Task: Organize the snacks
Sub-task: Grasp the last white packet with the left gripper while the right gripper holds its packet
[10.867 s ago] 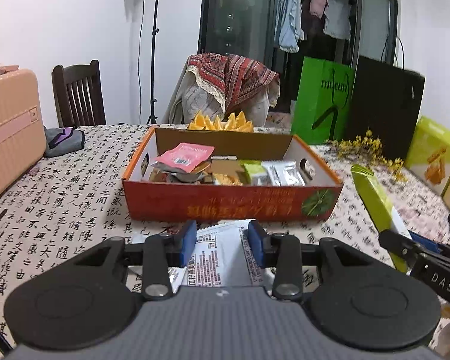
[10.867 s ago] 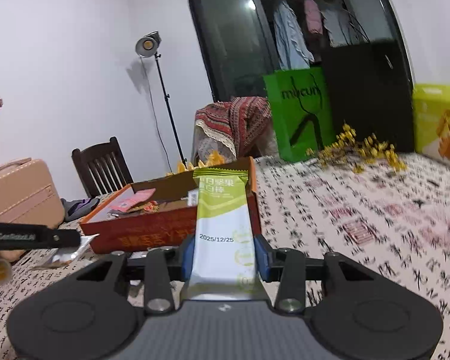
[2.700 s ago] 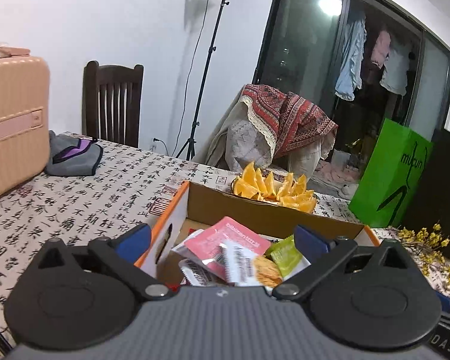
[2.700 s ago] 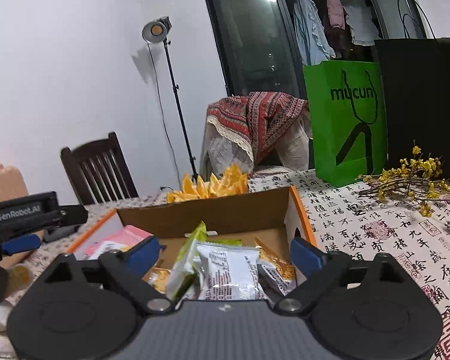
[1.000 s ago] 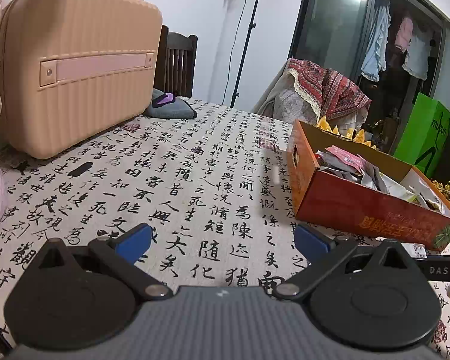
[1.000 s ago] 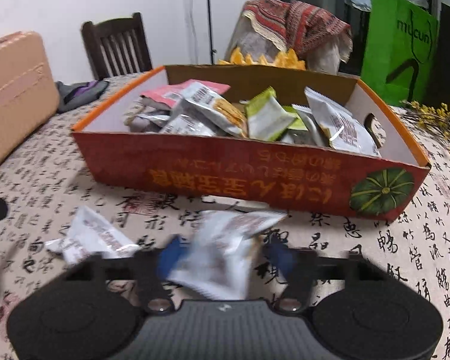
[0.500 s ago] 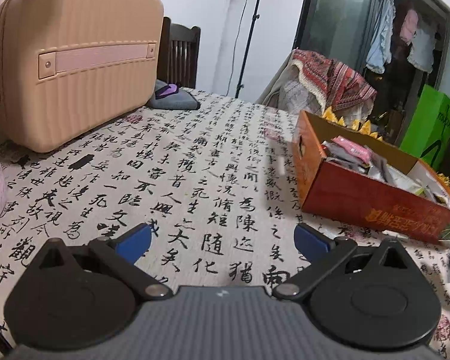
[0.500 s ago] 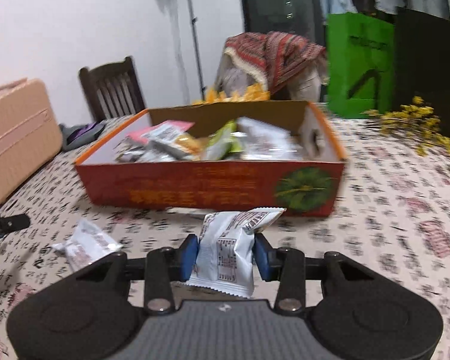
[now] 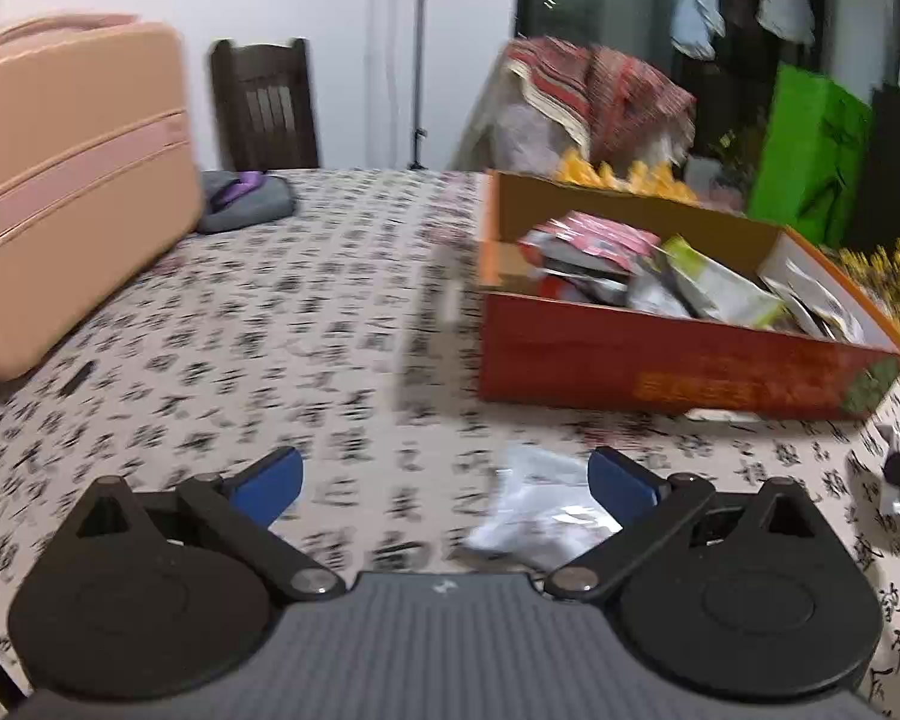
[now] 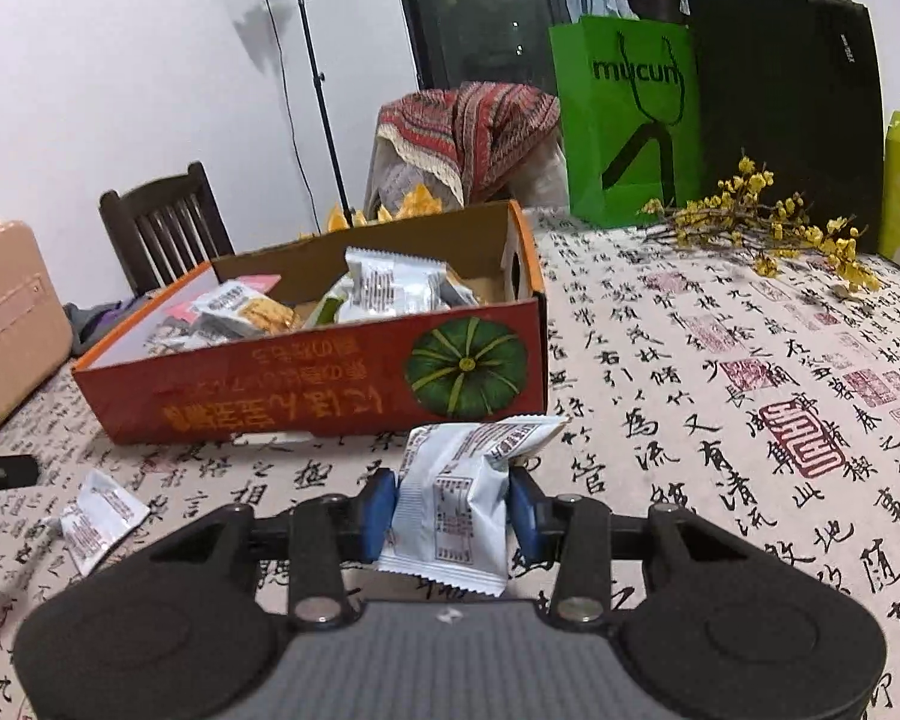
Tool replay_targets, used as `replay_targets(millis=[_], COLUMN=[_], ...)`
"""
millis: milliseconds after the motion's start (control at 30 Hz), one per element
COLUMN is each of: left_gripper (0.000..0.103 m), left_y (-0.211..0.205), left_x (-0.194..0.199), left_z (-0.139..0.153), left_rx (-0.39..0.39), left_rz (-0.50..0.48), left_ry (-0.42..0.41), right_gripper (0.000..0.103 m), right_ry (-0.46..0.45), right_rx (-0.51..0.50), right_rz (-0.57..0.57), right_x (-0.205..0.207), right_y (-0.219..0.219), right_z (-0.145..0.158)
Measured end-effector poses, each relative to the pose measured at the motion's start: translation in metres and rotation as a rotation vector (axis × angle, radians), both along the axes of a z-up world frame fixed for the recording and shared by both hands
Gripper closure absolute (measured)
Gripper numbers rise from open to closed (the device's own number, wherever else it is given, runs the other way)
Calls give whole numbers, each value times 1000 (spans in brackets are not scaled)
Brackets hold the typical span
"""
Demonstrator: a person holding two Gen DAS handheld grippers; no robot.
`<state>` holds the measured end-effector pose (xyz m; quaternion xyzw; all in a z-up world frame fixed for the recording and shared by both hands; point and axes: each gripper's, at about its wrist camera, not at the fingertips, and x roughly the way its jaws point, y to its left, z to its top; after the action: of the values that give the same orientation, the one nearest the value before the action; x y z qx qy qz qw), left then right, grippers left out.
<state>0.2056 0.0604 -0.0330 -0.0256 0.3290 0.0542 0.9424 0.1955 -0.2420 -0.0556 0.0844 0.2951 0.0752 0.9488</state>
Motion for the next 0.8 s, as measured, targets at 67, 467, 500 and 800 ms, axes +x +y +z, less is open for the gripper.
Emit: replay_targets(millis=[67, 467, 500, 800], left_gripper=[0, 0, 0, 0], left_y=[-14, -28, -26, -25], left_x=[10, 39, 39, 30], left_z=[-3, -36, -38, -33], left_rx=[20, 37, 20, -16], left_rz=[-20, 14, 14, -7], left_ry=[22, 97, 92, 18], right_gripper=[63, 63, 63, 63], right_ry=[-2, 18, 19, 27], right_rx=[5, 44, 43, 41], right_rz=[4, 10, 10, -2], right_x=[-1, 0, 0, 1], right_y=[-1, -5, -4, -6], right_z=[0, -3, -3, -4])
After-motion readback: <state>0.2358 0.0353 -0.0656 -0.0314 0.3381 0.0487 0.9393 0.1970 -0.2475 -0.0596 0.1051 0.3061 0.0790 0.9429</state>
